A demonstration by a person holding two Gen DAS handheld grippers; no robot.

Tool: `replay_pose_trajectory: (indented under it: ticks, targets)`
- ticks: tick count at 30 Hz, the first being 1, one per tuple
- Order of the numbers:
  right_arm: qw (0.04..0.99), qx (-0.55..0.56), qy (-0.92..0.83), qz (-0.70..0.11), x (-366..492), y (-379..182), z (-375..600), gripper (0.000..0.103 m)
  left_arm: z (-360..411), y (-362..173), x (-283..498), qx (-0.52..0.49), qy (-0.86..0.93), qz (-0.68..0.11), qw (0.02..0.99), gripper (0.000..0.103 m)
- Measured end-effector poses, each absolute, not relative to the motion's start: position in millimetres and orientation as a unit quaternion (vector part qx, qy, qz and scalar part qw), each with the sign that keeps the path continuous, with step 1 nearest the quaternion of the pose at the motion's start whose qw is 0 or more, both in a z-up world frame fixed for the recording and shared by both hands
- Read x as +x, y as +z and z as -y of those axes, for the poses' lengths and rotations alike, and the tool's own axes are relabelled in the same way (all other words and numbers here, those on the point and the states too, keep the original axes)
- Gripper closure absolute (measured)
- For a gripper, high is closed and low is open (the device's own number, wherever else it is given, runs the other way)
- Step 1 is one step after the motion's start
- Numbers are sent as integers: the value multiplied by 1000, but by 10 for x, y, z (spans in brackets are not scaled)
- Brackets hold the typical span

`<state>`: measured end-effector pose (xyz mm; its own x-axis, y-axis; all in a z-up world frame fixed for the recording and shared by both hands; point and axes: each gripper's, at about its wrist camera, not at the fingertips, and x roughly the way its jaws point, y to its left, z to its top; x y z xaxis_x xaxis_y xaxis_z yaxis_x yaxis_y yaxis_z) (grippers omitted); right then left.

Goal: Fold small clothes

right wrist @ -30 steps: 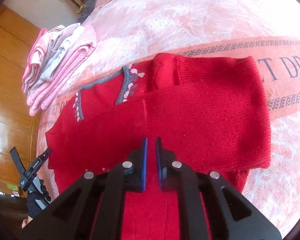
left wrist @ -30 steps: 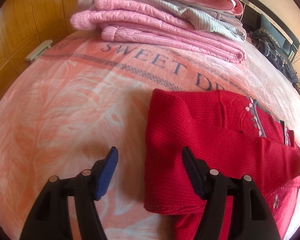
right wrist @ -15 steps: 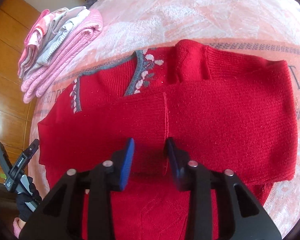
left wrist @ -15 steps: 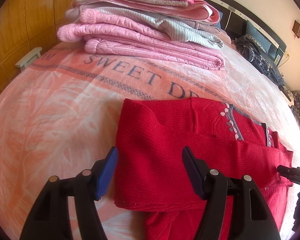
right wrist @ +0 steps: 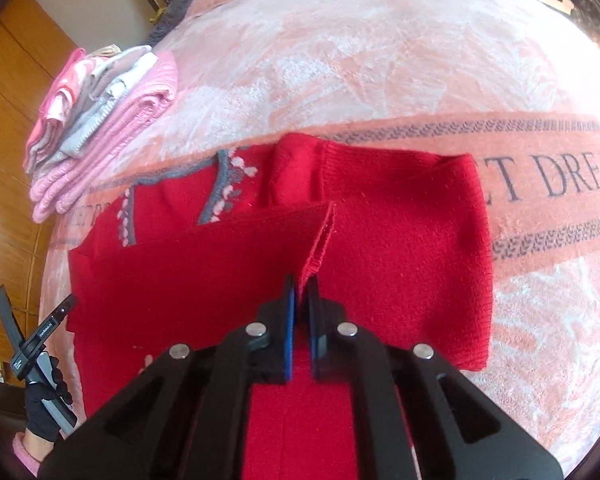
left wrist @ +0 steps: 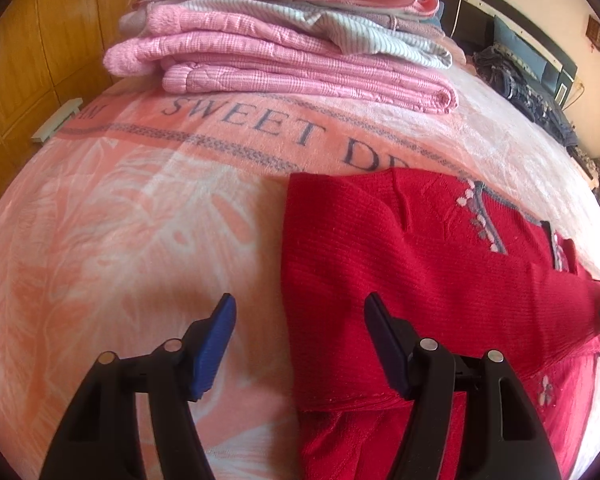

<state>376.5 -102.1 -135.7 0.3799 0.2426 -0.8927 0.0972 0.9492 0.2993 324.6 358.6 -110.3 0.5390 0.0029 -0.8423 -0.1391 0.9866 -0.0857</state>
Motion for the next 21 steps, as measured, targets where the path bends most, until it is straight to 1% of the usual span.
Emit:
replay_pose_trajectory:
  ticks: [2, 3, 4, 6, 7, 11, 13, 14, 16, 18, 19, 21]
  targets:
    - [807, 141, 37, -573, 3743, -1534, 1003, 97, -3570, -1191, 3257, -70, 43, -485, 870, 35]
    - [811, 140, 36, -567, 3726, -1543, 998, 97, -3558, -1201, 3249, -66, 45, -482, 872, 35]
    - [811, 138, 37, -567, 3722, -1527, 994, 96, -3548, -1195, 3248, -62, 45, -481, 873, 35]
    - [816, 133, 32, -562, 3710, -1419, 1006, 88, -3542, -1133, 3241, -66, 43, -476, 876, 35]
    - [824, 128, 30, -551, 3698, -1334, 1012, 87, -3535, -1071, 3224, -70, 44, -466, 881, 35]
    - [839, 148, 67, -520, 3715, -1134, 966, 87, -3364, -867, 3258, -73, 12, -442, 894, 35]
    - [840, 156, 86, -512, 3757, -1133, 912, 85, -3266, -870, 3313, -74, 2, -444, 893, 34]
    - [838, 155, 88, -515, 3779, -1169, 886, 81, -3233, -902, 3344, -74, 1, -448, 891, 34]
    - [831, 151, 78, -529, 3818, -1273, 873, 78, -3211, -1015, 3396, -75, 7, -461, 884, 34]
    - [822, 141, 49, -550, 3833, -1427, 918, 77, -3251, -1156, 3438, -80, 16, -477, 875, 35]
    - [818, 143, 46, -556, 3821, -1505, 952, 81, -3265, -1210, 3444, -77, 17, -479, 874, 35]
    - [820, 161, 60, -546, 3788, -1556, 1022, 81, -3217, -1234, 3432, -46, 14, -473, 880, 34]
